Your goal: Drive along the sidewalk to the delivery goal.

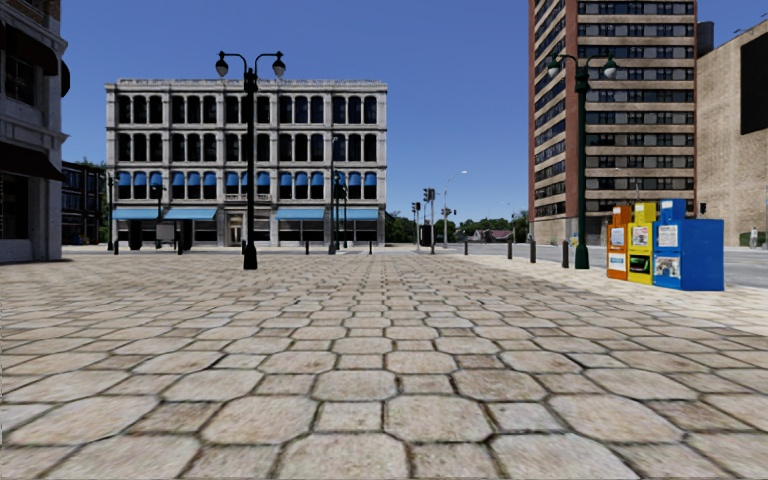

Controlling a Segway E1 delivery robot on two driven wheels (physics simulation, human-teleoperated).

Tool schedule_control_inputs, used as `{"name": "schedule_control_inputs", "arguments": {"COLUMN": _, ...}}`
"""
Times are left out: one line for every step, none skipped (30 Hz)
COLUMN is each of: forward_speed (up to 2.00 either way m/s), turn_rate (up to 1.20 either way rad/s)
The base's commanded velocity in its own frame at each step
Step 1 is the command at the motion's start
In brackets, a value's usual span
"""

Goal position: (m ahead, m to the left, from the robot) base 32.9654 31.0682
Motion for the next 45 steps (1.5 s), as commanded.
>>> {"name": "schedule_control_inputs", "arguments": {"forward_speed": 2.00, "turn_rate": 0.00}}
{"name": "schedule_control_inputs", "arguments": {"forward_speed": 2.00, "turn_rate": 0.00}}
{"name": "schedule_control_inputs", "arguments": {"forward_speed": 2.00, "turn_rate": 0.00}}
{"name": "schedule_control_inputs", "arguments": {"forward_speed": 2.00, "turn_rate": 0.00}}
{"name": "schedule_control_inputs", "arguments": {"forward_speed": 2.00, "turn_rate": 0.00}}
{"name": "schedule_control_inputs", "arguments": {"forward_speed": 2.00, "turn_rate": 0.00}}
{"name": "schedule_control_inputs", "arguments": {"forward_speed": 2.00, "turn_rate": 0.00}}
{"name": "schedule_control_inputs", "arguments": {"forward_speed": 2.00, "turn_rate": 0.00}}
{"name": "schedule_control_inputs", "arguments": {"forward_speed": 2.00, "turn_rate": 0.00}}
{"name": "schedule_control_inputs", "arguments": {"forward_speed": 2.00, "turn_rate": 0.00}}
{"name": "schedule_control_inputs", "arguments": {"forward_speed": 2.00, "turn_rate": 0.00}}
{"name": "schedule_control_inputs", "arguments": {"forward_speed": 2.00, "turn_rate": 0.00}}
{"name": "schedule_control_inputs", "arguments": {"forward_speed": 2.00, "turn_rate": 0.00}}
{"name": "schedule_control_inputs", "arguments": {"forward_speed": 2.00, "turn_rate": 0.00}}
{"name": "schedule_control_inputs", "arguments": {"forward_speed": 2.00, "turn_rate": 0.00}}
{"name": "schedule_control_inputs", "arguments": {"forward_speed": 2.00, "turn_rate": 0.00}}
{"name": "schedule_control_inputs", "arguments": {"forward_speed": 2.00, "turn_rate": 0.00}}
{"name": "schedule_control_inputs", "arguments": {"forward_speed": 2.00, "turn_rate": 0.00}}
{"name": "schedule_control_inputs", "arguments": {"forward_speed": 2.00, "turn_rate": 0.00}}
{"name": "schedule_control_inputs", "arguments": {"forward_speed": 2.00, "turn_rate": 0.00}}
{"name": "schedule_control_inputs", "arguments": {"forward_speed": 2.00, "turn_rate": 0.00}}
{"name": "schedule_control_inputs", "arguments": {"forward_speed": 2.00, "turn_rate": 0.00}}
{"name": "schedule_control_inputs", "arguments": {"forward_speed": 2.00, "turn_rate": 0.00}}
{"name": "schedule_control_inputs", "arguments": {"forward_speed": 2.00, "turn_rate": 0.00}}
{"name": "schedule_control_inputs", "arguments": {"forward_speed": 2.00, "turn_rate": 0.00}}
{"name": "schedule_control_inputs", "arguments": {"forward_speed": 2.00, "turn_rate": 0.00}}
{"name": "schedule_control_inputs", "arguments": {"forward_speed": 2.00, "turn_rate": 0.00}}
{"name": "schedule_control_inputs", "arguments": {"forward_speed": 2.00, "turn_rate": 0.00}}
{"name": "schedule_control_inputs", "arguments": {"forward_speed": 2.00, "turn_rate": 0.00}}
{"name": "schedule_control_inputs", "arguments": {"forward_speed": 2.00, "turn_rate": 0.00}}
{"name": "schedule_control_inputs", "arguments": {"forward_speed": 2.00, "turn_rate": 0.00}}
{"name": "schedule_control_inputs", "arguments": {"forward_speed": 2.00, "turn_rate": 0.00}}
{"name": "schedule_control_inputs", "arguments": {"forward_speed": 2.00, "turn_rate": 0.00}}
{"name": "schedule_control_inputs", "arguments": {"forward_speed": 2.00, "turn_rate": 0.00}}
{"name": "schedule_control_inputs", "arguments": {"forward_speed": 2.00, "turn_rate": 0.00}}
{"name": "schedule_control_inputs", "arguments": {"forward_speed": 2.00, "turn_rate": 0.00}}
{"name": "schedule_control_inputs", "arguments": {"forward_speed": 2.00, "turn_rate": 0.00}}
{"name": "schedule_control_inputs", "arguments": {"forward_speed": 2.00, "turn_rate": 0.00}}
{"name": "schedule_control_inputs", "arguments": {"forward_speed": 2.00, "turn_rate": 0.00}}
{"name": "schedule_control_inputs", "arguments": {"forward_speed": 2.00, "turn_rate": 0.00}}
{"name": "schedule_control_inputs", "arguments": {"forward_speed": 2.00, "turn_rate": 0.00}}
{"name": "schedule_control_inputs", "arguments": {"forward_speed": 2.00, "turn_rate": 0.00}}
{"name": "schedule_control_inputs", "arguments": {"forward_speed": 2.00, "turn_rate": 0.00}}
{"name": "schedule_control_inputs", "arguments": {"forward_speed": 2.00, "turn_rate": 0.00}}
{"name": "schedule_control_inputs", "arguments": {"forward_speed": 2.00, "turn_rate": 0.00}}
